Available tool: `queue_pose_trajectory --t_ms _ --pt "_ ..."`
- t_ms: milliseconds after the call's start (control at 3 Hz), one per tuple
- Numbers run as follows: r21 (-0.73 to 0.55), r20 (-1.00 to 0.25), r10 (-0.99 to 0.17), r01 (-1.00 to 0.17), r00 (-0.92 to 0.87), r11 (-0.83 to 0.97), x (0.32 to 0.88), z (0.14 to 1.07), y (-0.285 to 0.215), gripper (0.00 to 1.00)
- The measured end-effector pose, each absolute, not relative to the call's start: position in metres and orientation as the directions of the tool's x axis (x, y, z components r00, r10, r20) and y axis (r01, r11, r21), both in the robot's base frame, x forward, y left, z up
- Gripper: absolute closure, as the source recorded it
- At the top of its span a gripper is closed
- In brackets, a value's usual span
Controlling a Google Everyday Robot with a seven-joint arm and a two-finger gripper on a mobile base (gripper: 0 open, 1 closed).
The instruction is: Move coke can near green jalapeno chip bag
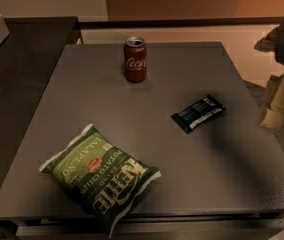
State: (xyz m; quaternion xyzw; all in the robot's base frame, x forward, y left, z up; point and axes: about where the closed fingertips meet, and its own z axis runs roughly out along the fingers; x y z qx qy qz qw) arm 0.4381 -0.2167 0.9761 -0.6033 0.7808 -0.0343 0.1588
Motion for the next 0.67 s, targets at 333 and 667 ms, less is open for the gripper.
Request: queue_pose_trajectory --t_ms 333,667 --pt "-0.245 -0.207 -0.953 -0.931 -0.222 0.270 0.4381 0.9761 -0.2167 0.00" --pt "-0.246 -0.227 -0.947 -0.928 -0.227 0.281 0.4447 0.9754 -0.2138 0.00"
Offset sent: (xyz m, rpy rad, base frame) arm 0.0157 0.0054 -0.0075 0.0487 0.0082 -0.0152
